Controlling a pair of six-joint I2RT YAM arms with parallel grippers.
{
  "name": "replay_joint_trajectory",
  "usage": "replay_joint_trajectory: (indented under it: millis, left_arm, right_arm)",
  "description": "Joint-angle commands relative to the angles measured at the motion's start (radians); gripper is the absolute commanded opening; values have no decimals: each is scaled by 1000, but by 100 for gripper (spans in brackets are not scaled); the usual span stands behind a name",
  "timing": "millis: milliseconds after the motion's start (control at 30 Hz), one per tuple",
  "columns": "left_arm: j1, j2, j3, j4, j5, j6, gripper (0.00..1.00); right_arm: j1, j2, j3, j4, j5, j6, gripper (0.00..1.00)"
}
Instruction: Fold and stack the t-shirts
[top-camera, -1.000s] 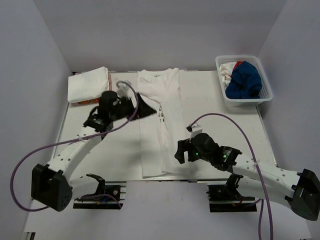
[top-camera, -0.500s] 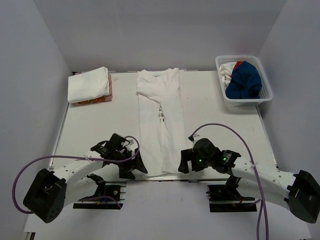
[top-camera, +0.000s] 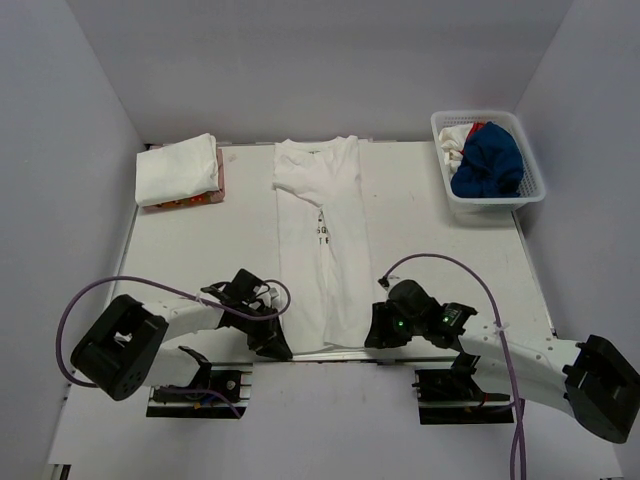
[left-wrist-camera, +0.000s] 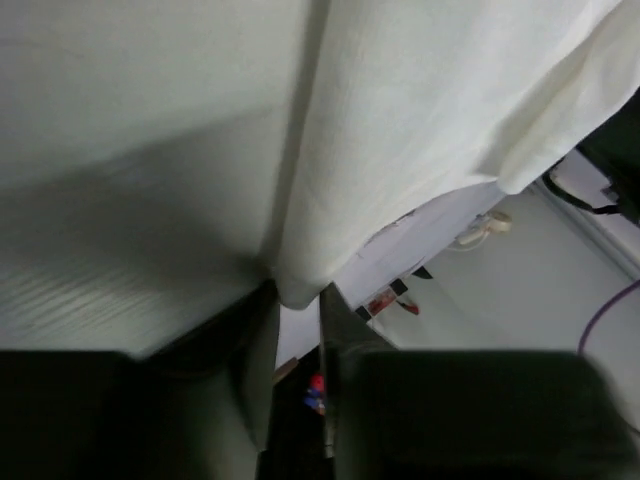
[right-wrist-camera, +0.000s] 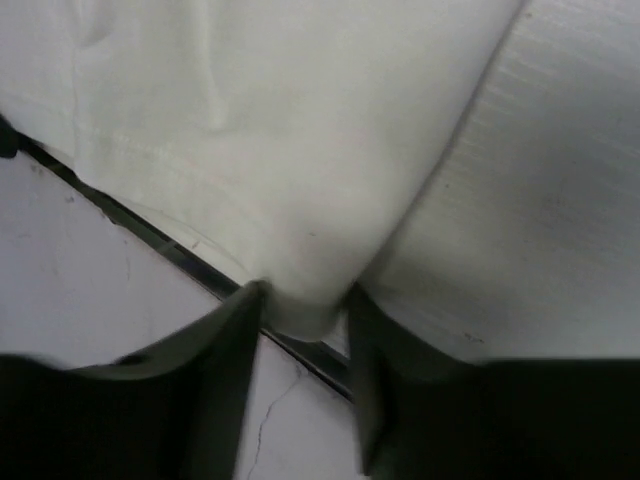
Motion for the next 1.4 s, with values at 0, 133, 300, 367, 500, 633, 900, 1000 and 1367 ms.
replay_joint_trajectory:
  millis: [0,133,300,367,500,633,900,1000,1367]
  left_arm:
    - [-7,13,5,19,-67,31,28]
    - [-7,45,63,-25,-138,68,2]
    - [-7,39,110,-9,-150,77,0]
    - [-7,18,153,-9,-138,77,0]
    - [-7,-79,255,-105,-222,103,0]
    - [16,-79,376,-156,-293,139,0]
    - [68,129,667,-263,-540,128,0]
    - [96,142,715,-222,-589,93,0]
    - [185,361,934,-139,-607,172,0]
  right_arm:
    - [-8,18,-20,10,26,32,36]
    - [-11,49,-10,33,64,3,19]
    - [-10,73,18,51,55,-71,0]
    - [-10,64,47,41,70,-104,0]
    - [-14,35,151,28,126,-169,0]
    - [-23,66,254,-1,286,-273,0]
    - [-120,291,453,100,463,-286,0]
    - [-166,355,538,168,463,-296,0]
    - [-298,695,834,229,396,-345,0]
